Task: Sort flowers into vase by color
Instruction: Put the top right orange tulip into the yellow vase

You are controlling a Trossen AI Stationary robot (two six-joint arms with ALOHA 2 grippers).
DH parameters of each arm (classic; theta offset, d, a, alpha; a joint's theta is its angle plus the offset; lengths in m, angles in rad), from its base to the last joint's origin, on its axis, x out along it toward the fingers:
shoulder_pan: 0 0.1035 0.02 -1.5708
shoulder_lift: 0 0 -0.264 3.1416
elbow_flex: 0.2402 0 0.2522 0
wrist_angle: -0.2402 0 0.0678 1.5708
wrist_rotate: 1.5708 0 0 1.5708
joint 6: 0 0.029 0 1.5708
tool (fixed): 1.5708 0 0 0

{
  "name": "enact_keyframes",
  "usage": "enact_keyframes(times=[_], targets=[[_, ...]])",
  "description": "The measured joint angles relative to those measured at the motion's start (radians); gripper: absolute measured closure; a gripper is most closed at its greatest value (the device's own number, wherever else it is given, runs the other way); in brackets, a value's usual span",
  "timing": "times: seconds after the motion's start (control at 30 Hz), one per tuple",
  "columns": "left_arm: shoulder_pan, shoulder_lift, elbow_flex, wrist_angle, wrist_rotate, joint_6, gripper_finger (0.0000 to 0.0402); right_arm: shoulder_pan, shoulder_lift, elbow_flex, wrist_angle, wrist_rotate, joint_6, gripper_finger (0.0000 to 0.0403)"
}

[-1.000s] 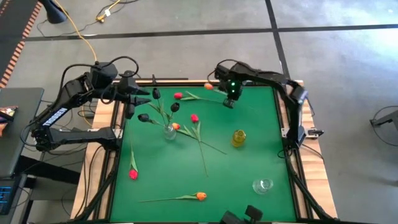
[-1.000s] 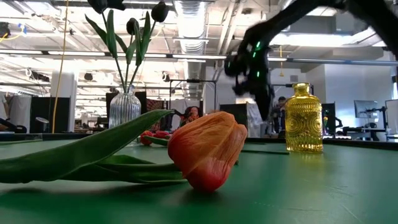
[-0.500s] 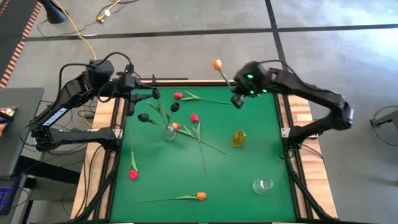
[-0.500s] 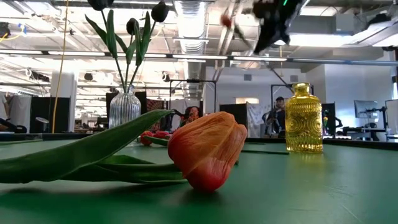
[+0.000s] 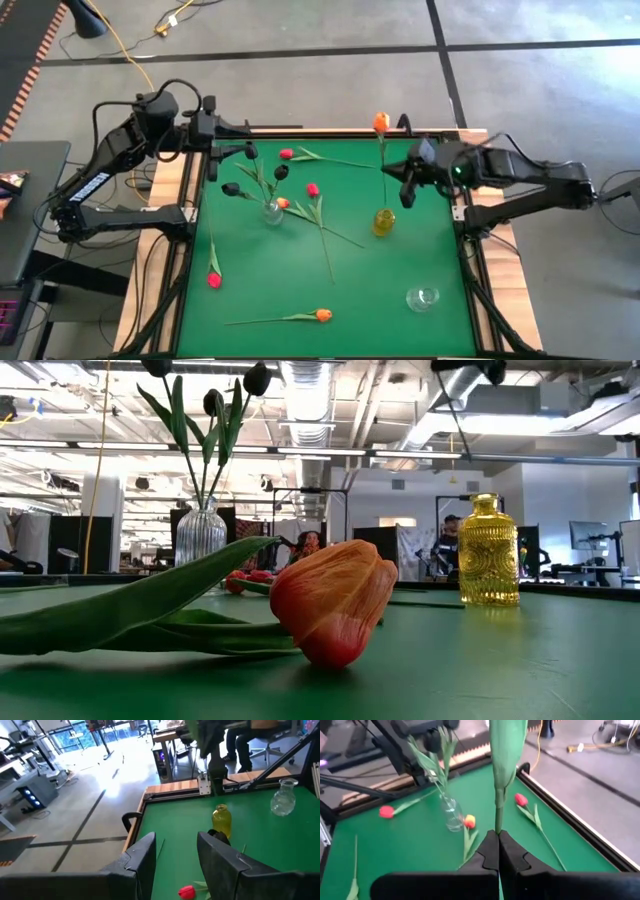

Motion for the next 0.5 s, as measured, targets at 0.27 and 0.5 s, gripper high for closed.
enact_keyframes(times=[0.27, 0.5], targets=[[0.000, 0.033, 0.000, -0.002, -0.001, -0.034, 0.0270, 0.123, -0.047, -0.115, 0.035, 0.157, 0.057, 0.0383], [0.000, 0.052, 0.000, -0.001, 0.001, -0.060, 0.0270, 0.146, -0.048, -0.165, 0.042, 0.200, 0.082, 0.0383]])
